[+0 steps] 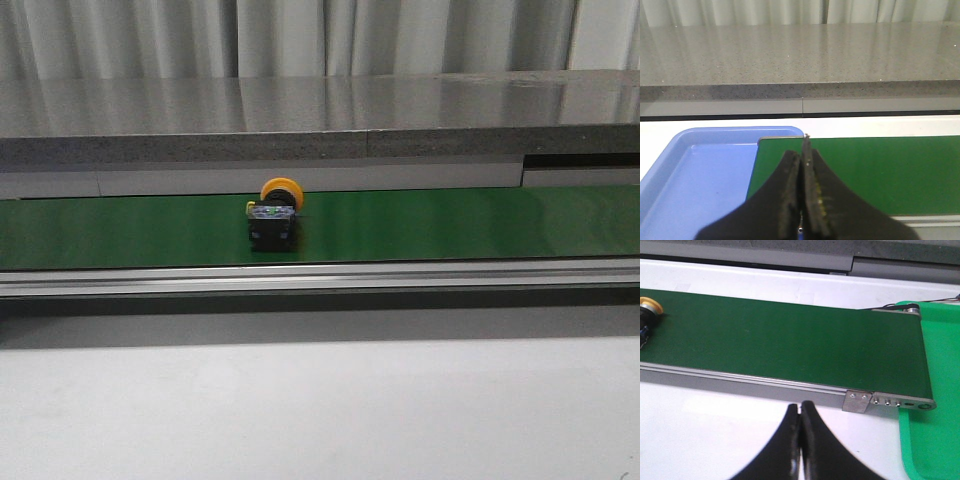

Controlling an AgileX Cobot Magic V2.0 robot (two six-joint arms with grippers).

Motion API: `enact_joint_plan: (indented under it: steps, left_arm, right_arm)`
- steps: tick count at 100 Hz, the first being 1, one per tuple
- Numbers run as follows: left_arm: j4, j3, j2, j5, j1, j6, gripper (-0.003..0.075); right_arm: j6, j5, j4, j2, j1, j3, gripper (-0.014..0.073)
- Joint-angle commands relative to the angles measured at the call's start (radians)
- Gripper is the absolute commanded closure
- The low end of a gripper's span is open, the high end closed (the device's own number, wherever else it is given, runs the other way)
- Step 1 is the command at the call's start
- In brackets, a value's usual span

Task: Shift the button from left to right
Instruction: 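Lower the right gripper toward the button riding along the belt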

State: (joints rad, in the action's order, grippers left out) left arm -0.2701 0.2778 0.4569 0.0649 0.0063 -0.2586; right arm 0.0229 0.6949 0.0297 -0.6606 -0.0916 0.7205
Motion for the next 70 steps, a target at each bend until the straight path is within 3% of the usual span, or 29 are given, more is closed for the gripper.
enact_joint_plan:
  steps: [1,24,34,46,53,58,70]
  left_arm:
    - [-0.01,0.031,0.003,-0.082,-0.005,0.001,0.0741]
    - [-0.01,0.031,0.003,-0.082,-0.005,0.001,0.0741]
    - [-0.01,0.031,0.003,-0.082,-0.005,0.001,0.0741]
    - [-0.01,0.031,0.003,-0.082,-0.005,0.001,0.0741]
    - [-0.01,0.031,0.003,-0.082,-0.005,0.001,0.0741]
    - [-0.01,0.031,0.003,-0.082,-0.005,0.001,0.0741]
    - [-0.01,0.031,0.003,-0.082,-0.005,0.001,0.0741]
  right_arm:
    - [0.001,-0.055,0.013,-0.056,0.003,0.048,0.066]
    - [0.001,-0.055,0.02,-0.125,0.003,0.048,0.0618]
    - [0.001,-0.055,0.025,-0.143,0.003,0.048,0.0451]
    - [0.001,-0.057,0.034,-0.147,0.003,0.048,0.0109]
    - [0.001,-0.064,0.037,-0.147,0.003,0.048,-0.0029]
    - [0.001,-0.072,0.041,-0.147,0.003,0.048,-0.0075]
    - [0.001,-0.118,0.077,-0.147,0.003,0.048,-0.0047]
